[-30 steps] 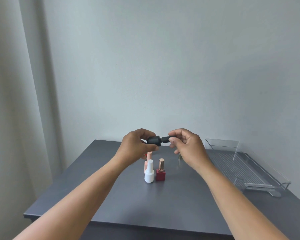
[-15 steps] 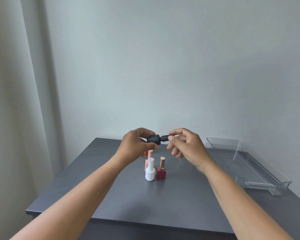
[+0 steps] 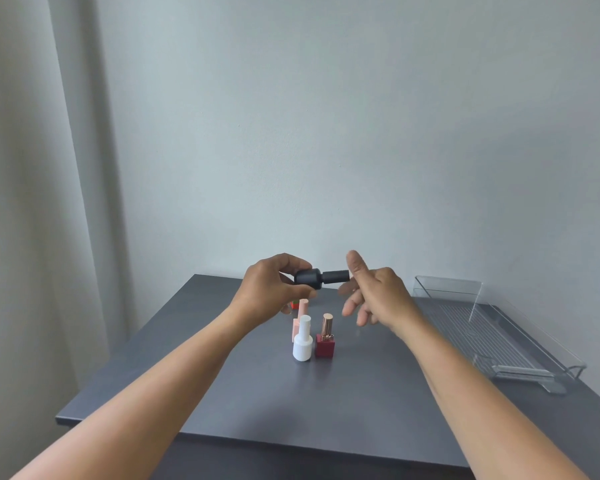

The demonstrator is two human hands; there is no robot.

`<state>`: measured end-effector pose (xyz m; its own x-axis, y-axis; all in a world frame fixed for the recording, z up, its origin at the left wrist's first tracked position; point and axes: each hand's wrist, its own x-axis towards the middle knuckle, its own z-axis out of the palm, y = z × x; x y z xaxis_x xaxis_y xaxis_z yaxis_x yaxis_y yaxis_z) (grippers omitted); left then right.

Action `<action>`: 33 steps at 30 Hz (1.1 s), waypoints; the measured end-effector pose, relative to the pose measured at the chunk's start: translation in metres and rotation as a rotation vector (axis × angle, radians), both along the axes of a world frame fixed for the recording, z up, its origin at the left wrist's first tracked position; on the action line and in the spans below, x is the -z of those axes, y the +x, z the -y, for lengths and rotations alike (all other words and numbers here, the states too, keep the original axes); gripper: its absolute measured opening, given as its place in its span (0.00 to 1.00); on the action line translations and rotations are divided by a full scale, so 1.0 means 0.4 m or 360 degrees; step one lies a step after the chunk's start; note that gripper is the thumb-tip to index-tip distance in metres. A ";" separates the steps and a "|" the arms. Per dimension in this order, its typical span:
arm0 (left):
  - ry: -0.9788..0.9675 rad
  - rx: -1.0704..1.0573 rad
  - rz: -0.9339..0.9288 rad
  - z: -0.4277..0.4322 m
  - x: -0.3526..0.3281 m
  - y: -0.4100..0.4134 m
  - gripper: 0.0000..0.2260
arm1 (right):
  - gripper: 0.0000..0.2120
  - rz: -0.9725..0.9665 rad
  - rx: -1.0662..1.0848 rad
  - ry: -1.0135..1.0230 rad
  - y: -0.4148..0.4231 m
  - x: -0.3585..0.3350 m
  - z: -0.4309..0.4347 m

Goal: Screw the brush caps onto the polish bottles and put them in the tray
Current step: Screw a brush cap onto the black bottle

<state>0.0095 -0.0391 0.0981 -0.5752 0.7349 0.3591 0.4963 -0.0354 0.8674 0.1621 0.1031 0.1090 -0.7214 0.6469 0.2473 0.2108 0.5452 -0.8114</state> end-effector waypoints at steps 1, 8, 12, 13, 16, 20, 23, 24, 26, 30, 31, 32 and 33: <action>-0.0002 -0.0004 -0.0004 0.001 0.001 -0.003 0.15 | 0.35 -0.0025 -0.0035 -0.0003 0.003 0.001 -0.003; -0.0004 -0.0026 -0.0009 0.002 0.013 -0.012 0.15 | 0.13 -0.0234 -0.0184 0.0153 0.010 0.019 -0.010; -0.0003 -0.0026 -0.0046 -0.003 0.017 -0.005 0.15 | 0.04 -0.0252 -0.0171 0.0089 0.003 0.020 -0.007; 0.0003 -0.0029 -0.0051 -0.003 0.018 -0.003 0.15 | 0.03 -0.0253 -0.0169 0.0071 0.003 0.021 -0.006; 0.0030 -0.0030 -0.0079 -0.004 0.022 0.004 0.15 | 0.12 -0.0241 -0.0142 0.0063 0.001 0.023 -0.003; 0.0054 -0.0026 -0.0147 -0.009 0.021 0.014 0.15 | 0.24 -0.0239 -0.0059 0.0040 -0.007 0.022 0.000; 0.0050 -0.0024 -0.0168 -0.012 0.020 0.014 0.15 | 0.30 -0.0190 -0.0001 -0.0009 -0.007 0.019 -0.006; 0.0044 -0.0022 -0.0167 -0.012 0.020 0.012 0.15 | 0.32 -0.0144 0.0004 -0.0021 -0.007 0.018 -0.010; 0.0032 -0.0023 -0.0172 -0.011 0.022 0.009 0.15 | 0.34 -0.0055 -0.0013 -0.0021 -0.004 0.017 -0.016; 0.0004 -0.0049 -0.0184 -0.008 0.027 0.000 0.15 | 0.25 -0.0135 -0.0097 0.0082 0.005 0.026 -0.028; -0.0003 -0.0056 -0.0179 -0.008 0.029 -0.003 0.15 | 0.18 -0.0159 -0.0124 0.0122 0.006 0.029 -0.031; -0.0008 -0.0062 -0.0175 -0.008 0.031 -0.004 0.15 | 0.14 -0.0176 -0.0153 0.0156 0.008 0.033 -0.033; -0.0011 -0.0063 -0.0173 -0.009 0.032 -0.005 0.14 | 0.12 -0.0192 -0.0172 0.0177 0.007 0.036 -0.034</action>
<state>0.0074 -0.0356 0.0852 -0.5620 0.7149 0.4160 0.5881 -0.0082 0.8087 0.1648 0.1165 0.0947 -0.7458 0.5313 0.4019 0.0512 0.6472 -0.7606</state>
